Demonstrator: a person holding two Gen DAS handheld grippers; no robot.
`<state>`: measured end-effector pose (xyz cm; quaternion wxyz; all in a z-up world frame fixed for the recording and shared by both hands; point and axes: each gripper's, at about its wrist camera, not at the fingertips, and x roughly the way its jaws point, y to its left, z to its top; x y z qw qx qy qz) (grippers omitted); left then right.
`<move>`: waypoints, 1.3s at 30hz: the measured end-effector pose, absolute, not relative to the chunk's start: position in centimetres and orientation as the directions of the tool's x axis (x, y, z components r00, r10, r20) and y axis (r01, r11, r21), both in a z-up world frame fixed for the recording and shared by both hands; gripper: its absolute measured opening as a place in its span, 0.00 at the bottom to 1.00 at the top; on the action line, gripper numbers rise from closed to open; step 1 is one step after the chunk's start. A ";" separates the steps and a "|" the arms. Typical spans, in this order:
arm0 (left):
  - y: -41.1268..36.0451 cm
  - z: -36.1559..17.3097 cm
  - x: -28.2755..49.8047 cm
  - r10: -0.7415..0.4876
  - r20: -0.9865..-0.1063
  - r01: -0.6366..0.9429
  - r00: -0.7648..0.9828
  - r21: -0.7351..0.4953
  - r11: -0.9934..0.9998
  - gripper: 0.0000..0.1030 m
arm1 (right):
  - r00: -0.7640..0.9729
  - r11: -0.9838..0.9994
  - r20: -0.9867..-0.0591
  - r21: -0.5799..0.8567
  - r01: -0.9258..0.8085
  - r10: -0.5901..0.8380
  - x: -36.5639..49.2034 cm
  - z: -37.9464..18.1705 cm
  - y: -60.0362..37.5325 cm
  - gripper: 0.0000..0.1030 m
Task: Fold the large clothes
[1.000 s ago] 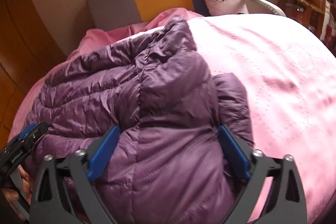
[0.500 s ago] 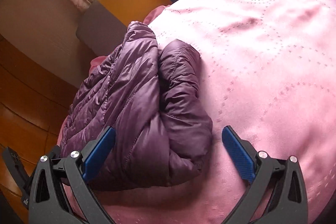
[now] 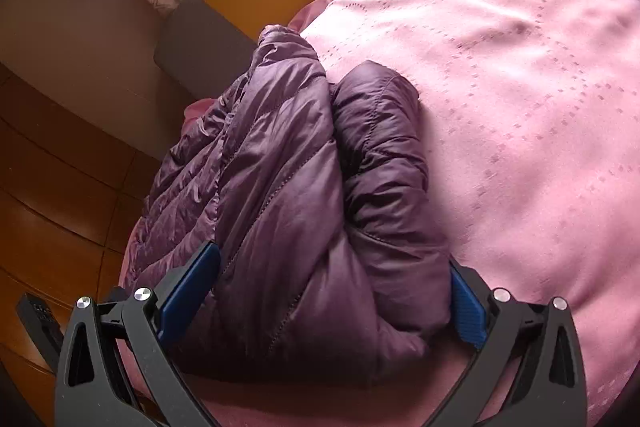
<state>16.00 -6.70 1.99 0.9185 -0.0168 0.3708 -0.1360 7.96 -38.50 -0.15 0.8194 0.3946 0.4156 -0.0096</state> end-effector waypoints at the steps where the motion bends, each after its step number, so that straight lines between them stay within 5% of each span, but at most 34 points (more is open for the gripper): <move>1: -5.4 2.2 16.2 -0.236 -0.669 0.200 0.705 -0.131 0.971 0.76 | 0.657 0.687 -0.689 0.638 0.349 0.307 8.1 -0.2 -38.4 0.98; 6: 2.9 2.5 16.9 -0.051 -0.643 -0.057 0.764 -0.147 0.988 0.79 | 0.658 0.697 -0.686 0.635 0.333 0.310 8.3 -0.4 -38.2 0.85; 10: 7.4 -1.1 18.3 -0.227 -0.738 -0.072 0.635 -0.350 0.934 0.81 | 0.663 0.688 -0.669 0.654 0.313 0.335 8.2 -0.5 -38.1 0.65; 15: 8.9 -4.6 18.2 -0.468 -0.698 -0.061 0.542 -0.588 0.807 0.49 | 0.673 0.673 -0.650 0.676 0.301 0.352 7.7 -0.3 -38.0 0.44; 19: 8.4 -4.3 17.1 -0.502 -0.680 -0.004 0.535 -0.596 0.803 0.33 | 0.674 0.678 -0.645 0.677 0.286 0.360 6.9 0.3 -38.0 0.36; 28: 8.2 -3.1 11.3 -0.530 -0.696 0.099 0.485 -0.558 0.824 0.31 | 0.651 0.701 -0.656 0.665 0.259 0.381 2.2 1.8 -38.7 0.35; 30: 8.7 -2.6 9.9 -0.500 -0.707 0.081 0.500 -0.536 0.840 0.33 | 0.642 0.713 -0.668 0.651 0.259 0.376 1.4 2.2 -38.8 0.43; 32: 9.2 -1.6 9.0 -0.431 -0.720 0.048 0.543 -0.486 0.873 0.62 | 0.645 0.715 -0.681 0.637 0.288 0.348 0.4 2.7 -39.2 0.69; 33: 9.4 -0.6 8.5 -0.379 -0.719 0.022 0.582 -0.452 0.892 0.68 | 0.655 0.715 -0.679 0.634 0.294 0.332 -0.2 3.1 -39.5 0.70; 39: 6.5 4.3 8.9 -0.321 -0.646 0.109 0.693 -0.346 0.932 0.69 | 0.728 0.806 -0.675 0.493 0.327 0.117 -0.5 7.8 -39.5 0.75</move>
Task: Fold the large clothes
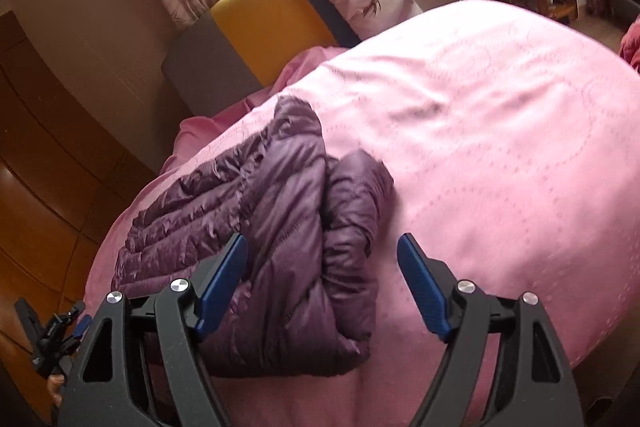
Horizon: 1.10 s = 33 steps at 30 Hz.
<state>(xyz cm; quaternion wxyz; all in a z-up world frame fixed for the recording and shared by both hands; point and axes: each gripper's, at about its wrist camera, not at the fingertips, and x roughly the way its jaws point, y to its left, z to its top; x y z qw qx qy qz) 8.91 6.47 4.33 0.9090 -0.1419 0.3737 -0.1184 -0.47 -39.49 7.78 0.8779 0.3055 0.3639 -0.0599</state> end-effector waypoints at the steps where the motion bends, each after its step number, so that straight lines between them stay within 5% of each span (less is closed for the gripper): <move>1: 5.5 4.7 9.5 -0.332 -0.639 0.141 0.694 -0.331 0.933 0.71 | 0.740 0.822 -0.666 0.473 0.318 0.097 0.2 8.7 -38.8 0.76; 8: -2.5 5.0 15.1 -0.344 -0.651 0.226 0.677 -0.261 0.939 0.72 | 0.724 0.919 -0.679 0.352 0.177 0.121 9.2 10.6 -30.7 0.87; 15: -4.3 -0.4 19.0 -0.209 -0.743 0.175 0.636 -0.125 0.977 0.72 | 0.605 0.967 -0.795 0.181 0.181 0.036 16.2 4.2 -26.3 0.87; 23: -3.9 -2.6 18.9 -0.205 -0.728 0.159 0.654 -0.133 0.978 0.76 | 0.567 0.972 -0.824 0.129 0.196 -0.005 17.6 0.3 -25.9 0.88; 33: -5.2 1.7 16.1 -0.203 -0.666 0.179 0.717 -0.105 0.978 0.76 | 0.615 0.959 -0.789 0.185 0.214 0.015 14.4 3.9 -28.1 0.92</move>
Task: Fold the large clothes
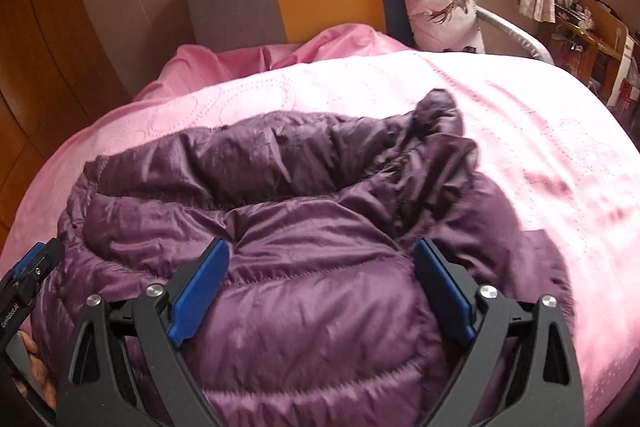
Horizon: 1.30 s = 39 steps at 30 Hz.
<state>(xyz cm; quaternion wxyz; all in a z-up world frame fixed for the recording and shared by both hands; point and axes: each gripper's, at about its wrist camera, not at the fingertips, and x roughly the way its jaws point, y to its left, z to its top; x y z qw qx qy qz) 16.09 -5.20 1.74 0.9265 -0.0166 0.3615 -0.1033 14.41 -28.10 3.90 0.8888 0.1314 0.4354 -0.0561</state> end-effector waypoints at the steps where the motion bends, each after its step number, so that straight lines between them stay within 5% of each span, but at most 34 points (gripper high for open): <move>1: -5.4 2.1 15.8 -0.212 -0.659 0.189 0.722 -0.107 0.976 0.76 | 0.623 0.957 -0.782 0.183 0.223 0.004 13.8 4.4 -28.5 0.93; 11: -8.5 3.5 13.4 -0.293 -0.629 0.291 0.720 -0.108 0.950 0.76 | 0.614 0.884 -0.785 0.228 0.409 -0.081 6.5 6.0 -35.5 0.98; 18: -11.0 2.8 12.6 -0.337 -0.652 0.357 0.680 -0.107 0.928 0.76 | 0.595 0.776 -0.794 0.452 0.440 0.125 2.3 2.5 -39.3 0.98; 34: -11.7 -1.6 13.7 -0.462 -0.717 0.406 0.522 -0.267 0.874 0.69 | 0.676 0.686 -0.654 0.664 0.298 0.339 1.5 0.5 -36.1 0.98; 36: -11.5 -2.0 13.8 -0.475 -0.716 0.410 0.512 -0.283 0.867 0.69 | 0.673 0.704 -0.664 0.645 0.296 0.326 1.9 0.7 -35.3 0.89; 37: -11.4 -2.2 13.8 -0.481 -0.714 0.411 0.508 -0.289 0.865 0.69 | 0.673 0.704 -0.662 0.648 0.291 0.331 1.9 0.8 -35.0 0.71; 39: -11.3 -2.5 13.6 -0.489 -0.713 0.415 0.503 -0.298 0.860 0.69 | 0.682 0.700 -0.654 0.653 0.289 0.329 1.9 1.5 -34.8 0.54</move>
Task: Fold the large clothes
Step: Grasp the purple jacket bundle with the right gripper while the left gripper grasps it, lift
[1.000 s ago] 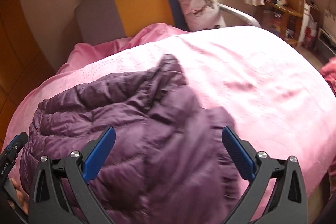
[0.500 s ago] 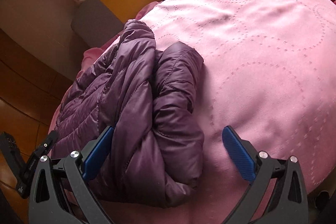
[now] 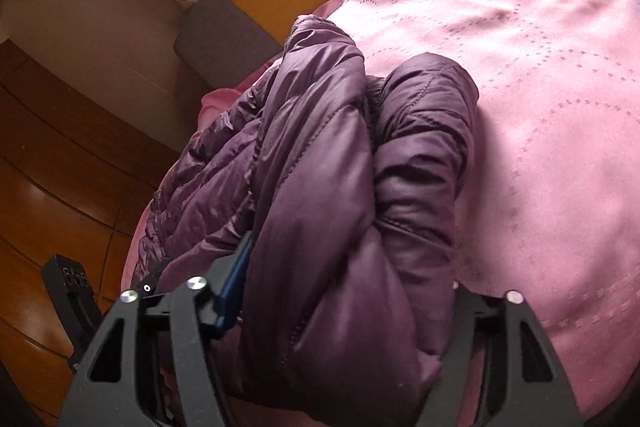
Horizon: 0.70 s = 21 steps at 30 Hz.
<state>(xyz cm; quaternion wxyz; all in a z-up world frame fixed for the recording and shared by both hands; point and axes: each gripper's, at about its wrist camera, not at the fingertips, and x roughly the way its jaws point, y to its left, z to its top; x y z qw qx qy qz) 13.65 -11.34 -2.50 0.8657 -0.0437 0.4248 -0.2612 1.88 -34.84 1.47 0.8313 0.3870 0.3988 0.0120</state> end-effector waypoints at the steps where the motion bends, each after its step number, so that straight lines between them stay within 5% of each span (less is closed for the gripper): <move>1: -11.2 -2.7 13.6 -0.498 -0.709 0.414 0.499 -0.309 0.856 0.69 | 0.686 0.710 -0.653 0.645 0.282 0.321 1.8 2.1 -34.7 0.46; 7: -10.0 -3.8 13.4 -0.566 -0.683 0.396 0.462 -0.412 0.821 0.65 | 0.715 0.814 -0.642 0.553 0.180 0.278 2.4 7.8 -31.2 0.34; 13: -9.0 -4.7 13.3 -0.613 -0.658 0.385 0.438 -0.478 0.789 0.61 | 0.721 0.906 -0.591 0.404 -0.124 0.362 4.8 15.3 -21.8 0.32; 21: -6.2 -4.4 12.8 -0.673 -0.634 0.369 0.382 -0.563 0.739 0.47 | 0.624 0.930 -0.702 0.159 -0.331 0.342 8.1 15.1 -9.9 0.32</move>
